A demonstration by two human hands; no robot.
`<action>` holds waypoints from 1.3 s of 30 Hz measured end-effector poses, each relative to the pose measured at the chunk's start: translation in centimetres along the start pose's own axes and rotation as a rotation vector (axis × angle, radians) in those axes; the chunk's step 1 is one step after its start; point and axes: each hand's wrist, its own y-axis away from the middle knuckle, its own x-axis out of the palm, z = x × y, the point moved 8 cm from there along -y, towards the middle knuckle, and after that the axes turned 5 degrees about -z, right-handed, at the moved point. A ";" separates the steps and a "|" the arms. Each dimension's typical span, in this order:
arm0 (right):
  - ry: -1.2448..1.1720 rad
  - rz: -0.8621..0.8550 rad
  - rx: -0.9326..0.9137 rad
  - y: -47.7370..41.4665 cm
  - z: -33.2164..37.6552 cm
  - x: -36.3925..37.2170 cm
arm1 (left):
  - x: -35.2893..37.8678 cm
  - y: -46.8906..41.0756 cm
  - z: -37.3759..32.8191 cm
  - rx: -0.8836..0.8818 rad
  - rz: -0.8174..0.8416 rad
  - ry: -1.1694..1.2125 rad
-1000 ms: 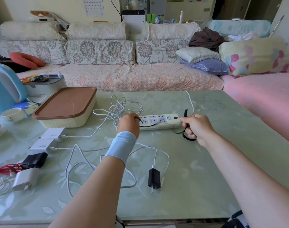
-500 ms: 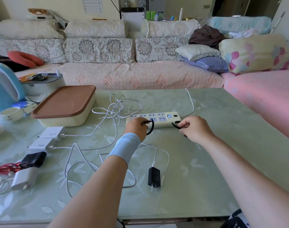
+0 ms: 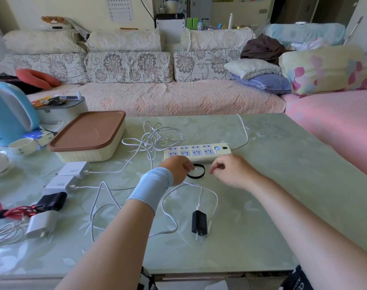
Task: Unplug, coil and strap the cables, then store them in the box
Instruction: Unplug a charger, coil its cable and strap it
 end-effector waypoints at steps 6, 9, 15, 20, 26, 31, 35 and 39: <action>0.251 0.228 0.009 4.3 3.8 2.9 | 2.0 3.0 0.3 0.101 0.224 -0.229; 0.507 0.242 0.031 5.6 4.3 4.2 | 1.8 3.8 0.3 0.139 0.159 -0.279; 0.328 0.276 0.091 7.2 3.8 4.9 | 1.7 4.1 0.4 0.196 0.015 -0.520; 0.204 0.267 0.225 6.9 1.8 4.0 | 1.7 3.5 0.4 0.182 0.019 -0.496; 0.239 0.337 0.202 5.9 0.7 3.8 | 0.7 2.9 0.3 0.140 -0.008 -0.246; -0.113 0.318 0.166 5.1 1.4 3.3 | -3.5 3.7 -1.3 0.224 -0.225 -0.229; -0.417 0.363 0.206 5.1 2.1 3.1 | -6.3 4.5 -1.7 0.254 -0.393 -0.208; -0.609 0.395 0.254 4.6 2.3 3.3 | -6.5 4.5 -0.2 0.103 -0.262 -0.151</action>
